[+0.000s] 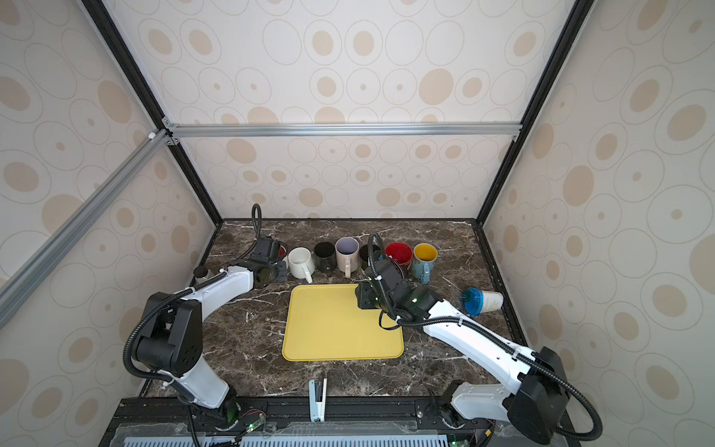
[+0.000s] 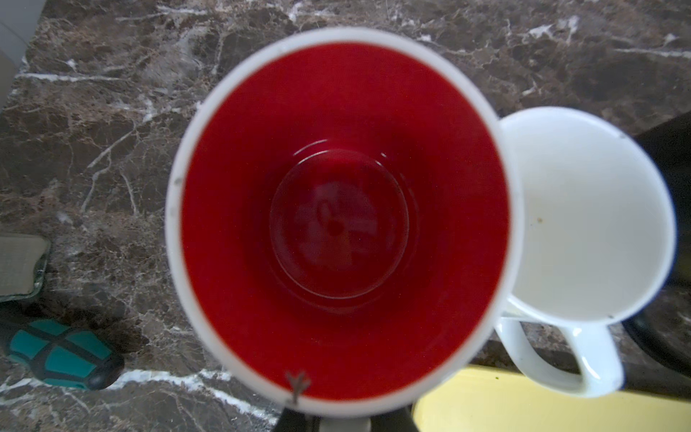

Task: Turn the mug right side up
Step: 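Lower the red-lined white mug upright beside the white mug with the left gripper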

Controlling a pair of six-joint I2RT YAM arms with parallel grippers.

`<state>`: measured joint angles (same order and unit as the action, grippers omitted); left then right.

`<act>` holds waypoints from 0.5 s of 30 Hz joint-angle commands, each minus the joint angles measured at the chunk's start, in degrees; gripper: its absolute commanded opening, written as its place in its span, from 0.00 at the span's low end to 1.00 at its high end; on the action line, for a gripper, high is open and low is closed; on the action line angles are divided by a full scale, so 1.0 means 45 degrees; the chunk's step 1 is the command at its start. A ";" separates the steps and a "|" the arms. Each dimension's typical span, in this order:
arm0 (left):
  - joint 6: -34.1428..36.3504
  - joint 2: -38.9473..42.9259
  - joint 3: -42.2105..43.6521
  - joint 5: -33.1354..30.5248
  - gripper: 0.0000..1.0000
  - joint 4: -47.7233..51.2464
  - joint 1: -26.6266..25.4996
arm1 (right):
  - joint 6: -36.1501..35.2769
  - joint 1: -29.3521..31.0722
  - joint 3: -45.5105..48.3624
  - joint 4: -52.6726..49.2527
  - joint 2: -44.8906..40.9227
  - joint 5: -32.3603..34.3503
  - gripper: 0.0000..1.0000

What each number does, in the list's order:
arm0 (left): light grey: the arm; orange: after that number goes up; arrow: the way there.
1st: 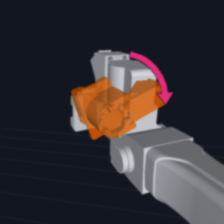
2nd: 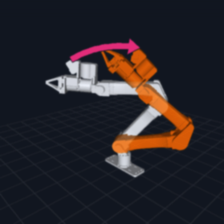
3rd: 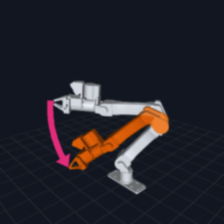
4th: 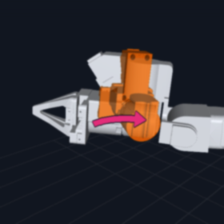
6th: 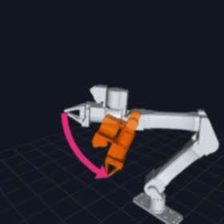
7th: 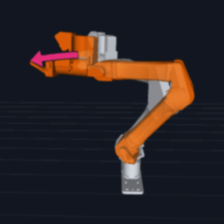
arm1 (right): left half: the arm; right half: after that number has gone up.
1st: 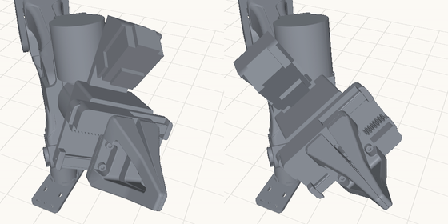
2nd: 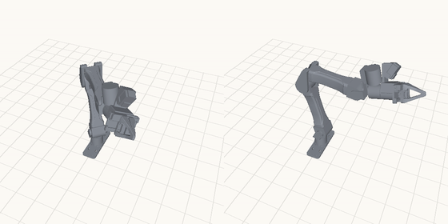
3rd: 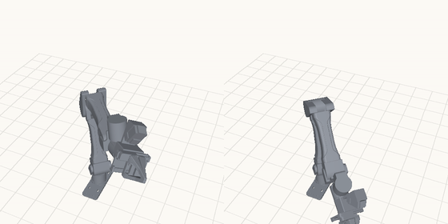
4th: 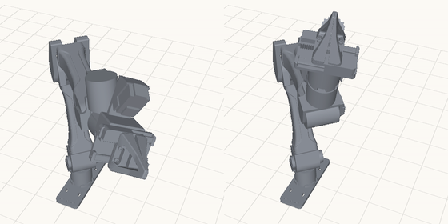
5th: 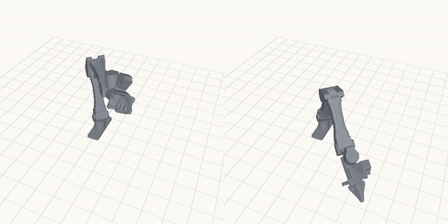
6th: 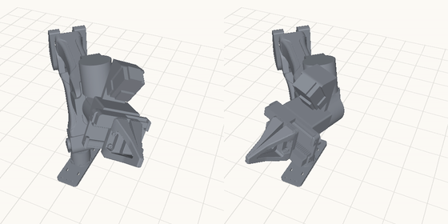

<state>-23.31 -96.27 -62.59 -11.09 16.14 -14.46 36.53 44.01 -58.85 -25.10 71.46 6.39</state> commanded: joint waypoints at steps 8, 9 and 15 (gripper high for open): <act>0.0200 -0.0300 0.0080 0.0570 0.00 -0.1711 0.0242 | -0.0021 -0.0125 -0.0226 -0.0311 0.0103 -0.0151 0.47; 0.0211 -0.0306 0.0080 0.0568 0.00 -0.1706 0.0243 | -0.0002 -0.0114 -0.0189 -0.0306 0.0090 -0.0141 0.47; 0.0239 -0.0498 0.0138 0.0682 0.00 -0.1671 0.0265 | 0.0041 -0.0112 -0.0039 -0.0250 0.0035 -0.0148 0.47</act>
<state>-23.27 -98.39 -61.19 -8.73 12.69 -13.50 36.58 43.72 -59.09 -25.50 71.96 5.93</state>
